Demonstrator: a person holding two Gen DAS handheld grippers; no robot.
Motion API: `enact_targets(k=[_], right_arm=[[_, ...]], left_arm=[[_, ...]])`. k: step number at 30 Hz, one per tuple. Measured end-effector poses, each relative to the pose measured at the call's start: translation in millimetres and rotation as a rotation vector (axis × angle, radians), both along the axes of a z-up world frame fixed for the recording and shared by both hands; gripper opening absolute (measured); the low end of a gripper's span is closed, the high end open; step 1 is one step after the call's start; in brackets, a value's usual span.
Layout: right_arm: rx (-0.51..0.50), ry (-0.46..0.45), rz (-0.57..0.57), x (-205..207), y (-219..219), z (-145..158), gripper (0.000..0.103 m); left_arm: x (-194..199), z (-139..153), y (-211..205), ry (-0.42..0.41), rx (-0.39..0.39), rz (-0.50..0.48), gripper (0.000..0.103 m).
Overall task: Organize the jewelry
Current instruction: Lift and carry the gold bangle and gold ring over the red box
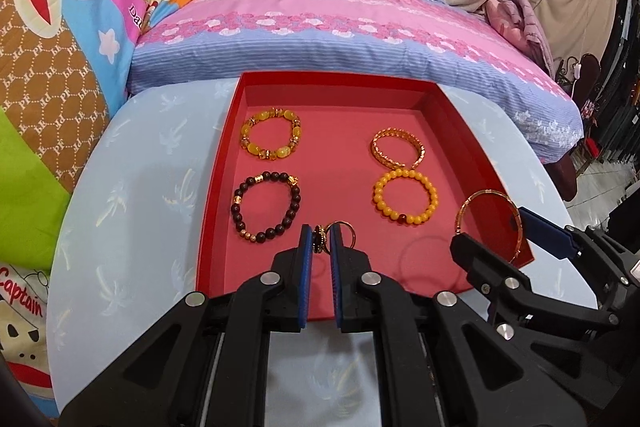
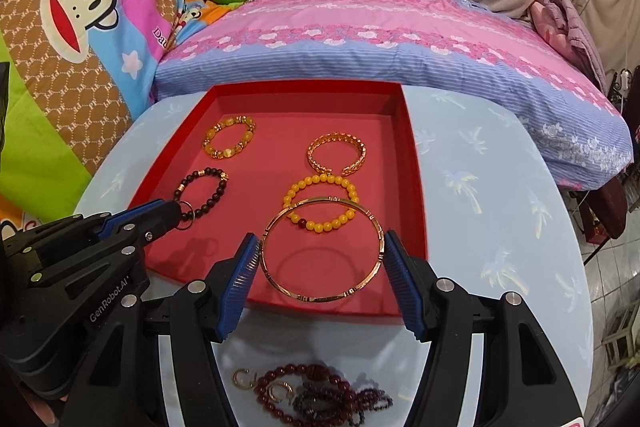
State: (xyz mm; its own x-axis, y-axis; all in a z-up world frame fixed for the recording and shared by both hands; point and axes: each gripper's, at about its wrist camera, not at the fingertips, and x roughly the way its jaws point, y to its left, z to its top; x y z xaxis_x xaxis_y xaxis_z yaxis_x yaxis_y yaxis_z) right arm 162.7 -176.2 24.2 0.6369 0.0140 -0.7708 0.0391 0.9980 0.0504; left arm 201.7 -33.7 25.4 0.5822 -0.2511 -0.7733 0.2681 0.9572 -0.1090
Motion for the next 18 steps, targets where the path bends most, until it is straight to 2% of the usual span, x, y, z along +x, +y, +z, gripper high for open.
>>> enact_targets(k=[8,18], right_arm=[[-0.002,0.041,0.01,19.6,4.9,-19.9,0.06],[-0.01,0.058,0.013,30.3,8.6,-28.6,0.06]], left_arm=[[18.4,-18.3,3.5,0.036,0.019,0.018,0.008],[28.1,-27.3,5.0,0.054,0.025,0.024,0.008]])
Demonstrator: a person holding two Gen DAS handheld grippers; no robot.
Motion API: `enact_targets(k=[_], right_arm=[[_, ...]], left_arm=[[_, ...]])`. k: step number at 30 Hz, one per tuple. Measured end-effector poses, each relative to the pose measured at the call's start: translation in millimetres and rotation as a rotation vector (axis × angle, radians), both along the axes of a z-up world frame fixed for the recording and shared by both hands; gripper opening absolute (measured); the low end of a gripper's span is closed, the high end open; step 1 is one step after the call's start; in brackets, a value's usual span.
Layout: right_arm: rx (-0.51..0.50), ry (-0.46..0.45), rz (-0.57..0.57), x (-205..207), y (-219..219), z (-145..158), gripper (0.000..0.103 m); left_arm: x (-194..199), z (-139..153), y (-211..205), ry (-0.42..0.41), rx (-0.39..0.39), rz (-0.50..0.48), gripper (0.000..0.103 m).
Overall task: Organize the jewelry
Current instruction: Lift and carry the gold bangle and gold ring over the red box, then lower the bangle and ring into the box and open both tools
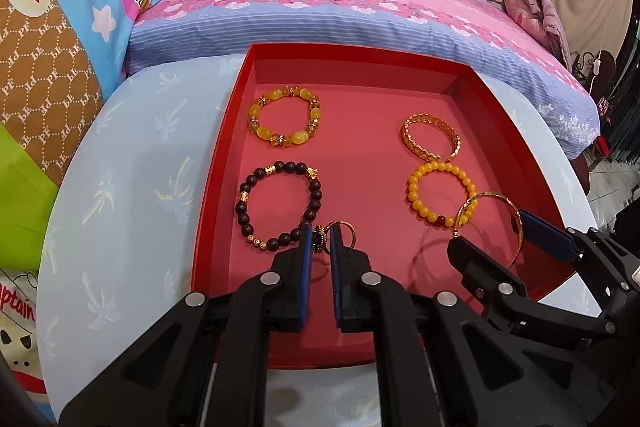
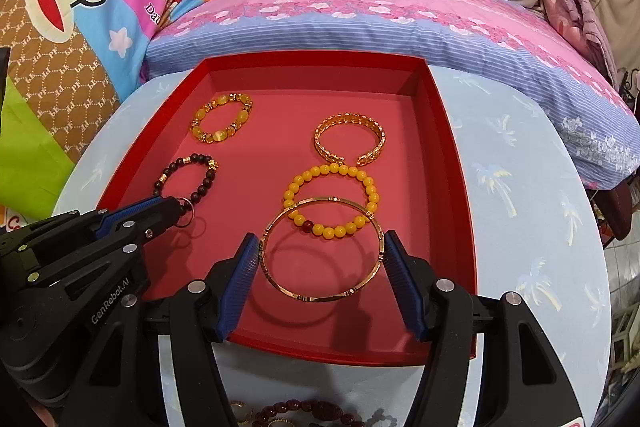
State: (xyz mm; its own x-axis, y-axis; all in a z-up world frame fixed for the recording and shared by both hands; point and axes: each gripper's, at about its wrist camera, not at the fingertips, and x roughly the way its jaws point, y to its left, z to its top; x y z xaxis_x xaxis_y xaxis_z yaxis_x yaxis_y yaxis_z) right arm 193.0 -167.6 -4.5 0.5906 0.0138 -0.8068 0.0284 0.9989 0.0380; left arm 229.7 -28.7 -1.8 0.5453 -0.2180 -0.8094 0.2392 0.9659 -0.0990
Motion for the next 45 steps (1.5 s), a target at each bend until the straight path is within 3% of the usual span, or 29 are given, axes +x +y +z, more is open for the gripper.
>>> enact_targets(k=[9,14,16,30,45], right_arm=[[-0.016,-0.001,-0.017,0.7,-0.4,-2.3,0.061],[-0.019,-0.013,-0.028,-2.0,-2.9,1.9,0.065],[-0.021,-0.018,-0.03,-3.4,-3.4,3.9,0.065],[-0.021,-0.055,-0.036,-24.1,-5.6,23.4,0.065],[-0.011,-0.054,-0.1,-81.8,-36.6,28.5,0.065]], left_arm=[[1.2,-3.9,1.3,0.01,0.007,0.018,0.009],[-2.9,-2.7,3.2,0.003,0.013,0.032,0.027],[-4.1,-1.2,3.5,0.001,0.011,0.034,0.029],[-22.2,17.9,3.7,-0.026,0.002,0.029,0.029],[-71.2,29.5,10.6,-0.043,-0.009,0.018,0.03]])
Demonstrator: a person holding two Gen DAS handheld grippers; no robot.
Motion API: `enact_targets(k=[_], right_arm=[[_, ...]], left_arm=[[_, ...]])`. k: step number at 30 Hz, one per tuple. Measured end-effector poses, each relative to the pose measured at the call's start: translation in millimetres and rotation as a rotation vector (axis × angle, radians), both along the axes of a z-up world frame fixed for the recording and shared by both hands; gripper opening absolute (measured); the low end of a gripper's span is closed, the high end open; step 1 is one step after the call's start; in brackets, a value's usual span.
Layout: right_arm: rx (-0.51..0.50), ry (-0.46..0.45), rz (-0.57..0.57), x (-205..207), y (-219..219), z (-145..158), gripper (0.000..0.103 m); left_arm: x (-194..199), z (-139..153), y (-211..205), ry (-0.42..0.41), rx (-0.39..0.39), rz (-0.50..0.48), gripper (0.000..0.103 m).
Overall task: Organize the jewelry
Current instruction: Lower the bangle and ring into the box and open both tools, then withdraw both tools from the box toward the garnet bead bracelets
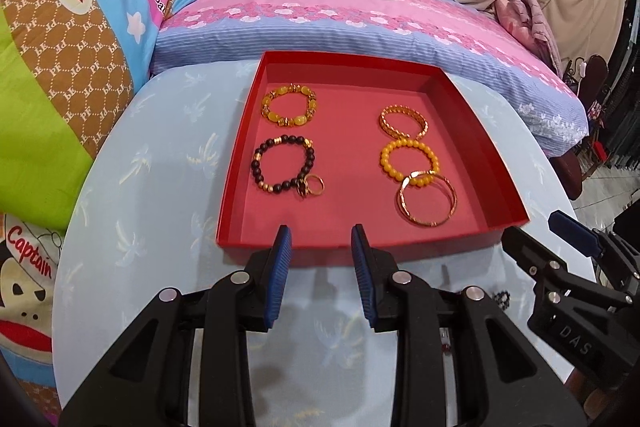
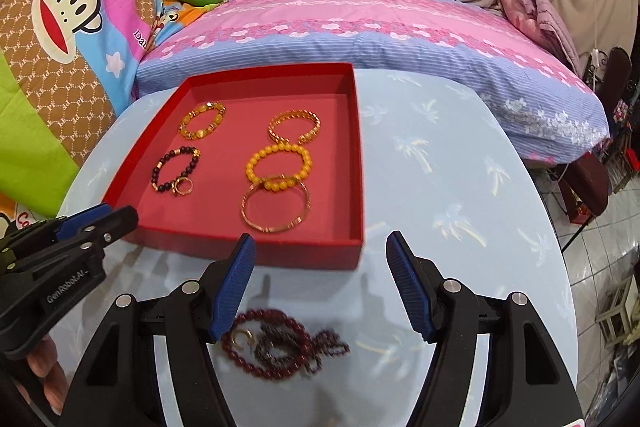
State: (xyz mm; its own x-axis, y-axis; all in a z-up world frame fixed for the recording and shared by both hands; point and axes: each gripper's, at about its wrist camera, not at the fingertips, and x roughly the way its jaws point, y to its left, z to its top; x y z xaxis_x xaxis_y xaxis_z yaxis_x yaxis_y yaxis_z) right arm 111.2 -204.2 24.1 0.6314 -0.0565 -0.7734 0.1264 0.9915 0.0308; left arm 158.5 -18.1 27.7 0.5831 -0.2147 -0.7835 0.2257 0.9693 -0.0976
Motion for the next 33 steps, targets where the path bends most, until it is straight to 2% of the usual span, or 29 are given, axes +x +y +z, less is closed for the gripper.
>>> enact_targets(k=[13,23,33], right_arm=[[0.022,0.075,-0.024,-49.0,-11.3,-28.9,0.064],[0.065,0.115,-0.011,-63.9,-1.9,-45.5,0.048],[0.117,0.13,0.034,-61.9,12.8,-48.9,0.029]], left_arm=[[-48.9,-18.8,3.9,0.049,0.002,-0.031,0.031],[-68.7,-30.6,7.6,0.08,-0.003,-0.029,0.032],[-67.6,-35.4,8.4,0.098,-0.002,-0.027,0.032]])
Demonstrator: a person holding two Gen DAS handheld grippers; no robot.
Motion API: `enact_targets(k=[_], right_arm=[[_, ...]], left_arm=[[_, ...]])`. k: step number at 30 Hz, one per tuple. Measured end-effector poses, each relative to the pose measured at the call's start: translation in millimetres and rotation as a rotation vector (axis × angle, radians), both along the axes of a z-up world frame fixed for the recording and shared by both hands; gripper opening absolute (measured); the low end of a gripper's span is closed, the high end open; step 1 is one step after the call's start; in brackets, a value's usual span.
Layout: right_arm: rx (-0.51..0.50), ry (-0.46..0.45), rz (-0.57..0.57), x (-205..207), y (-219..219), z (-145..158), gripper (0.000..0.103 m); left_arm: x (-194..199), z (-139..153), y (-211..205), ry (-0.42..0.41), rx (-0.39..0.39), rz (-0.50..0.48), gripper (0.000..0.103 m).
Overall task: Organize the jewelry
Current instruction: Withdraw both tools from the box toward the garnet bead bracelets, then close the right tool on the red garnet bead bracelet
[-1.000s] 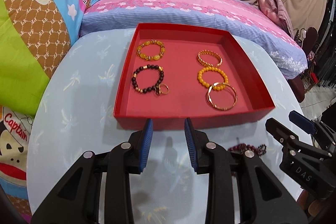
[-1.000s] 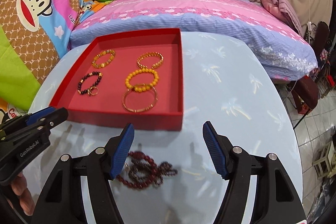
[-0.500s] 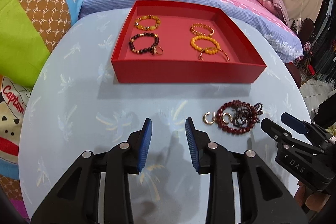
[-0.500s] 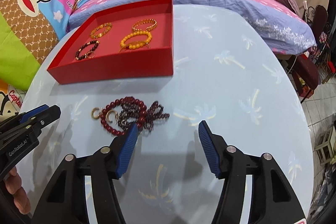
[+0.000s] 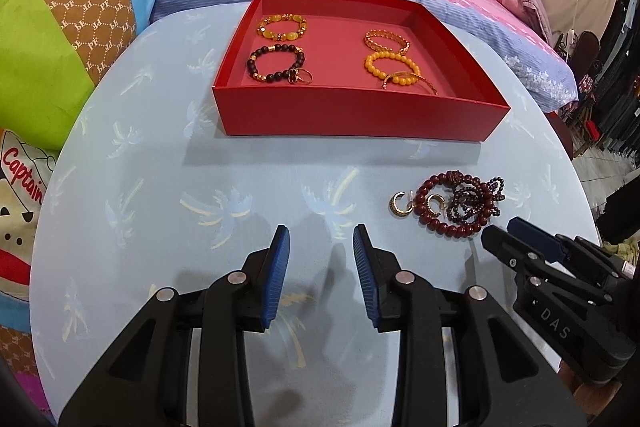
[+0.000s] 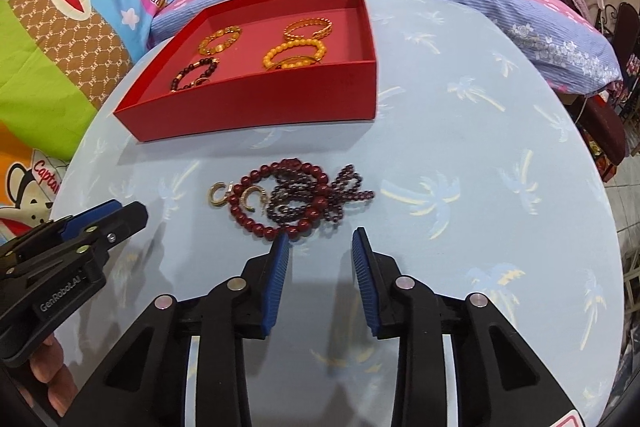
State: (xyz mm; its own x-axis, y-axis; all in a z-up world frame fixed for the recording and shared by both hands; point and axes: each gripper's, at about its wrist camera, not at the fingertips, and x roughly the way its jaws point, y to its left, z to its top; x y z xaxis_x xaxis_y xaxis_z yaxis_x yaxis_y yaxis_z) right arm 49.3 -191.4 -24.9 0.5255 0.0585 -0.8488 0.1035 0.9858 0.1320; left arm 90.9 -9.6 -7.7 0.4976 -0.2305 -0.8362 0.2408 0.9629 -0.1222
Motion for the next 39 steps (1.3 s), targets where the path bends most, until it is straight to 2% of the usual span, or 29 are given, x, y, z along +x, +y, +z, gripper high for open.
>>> enact_targets(k=[14,24,32,39], right_arm=[[0.077,0.009,-0.015,19.4,-0.3,-7.4,0.029],[0.087,0.006,-0.027,30.8,-7.8,-8.7,0.009],[0.106,-0.013,-0.031,17.0,-18.0,1.7,0.008],[0.129,-0.065,0.003,-7.5,-16.9,26.5,0.008]], left_arm=[[5.9,-4.7,-0.1,0.018,0.003,0.003,0.032],[10.7,-7.8,-3.0,0.029,0.008,-0.003,0.032],[9.6,-6.5,-5.0,0.026,0.004,-0.007,0.032],[6.5,0.0,-9.8,0.012,-0.004,-0.014,0.032]])
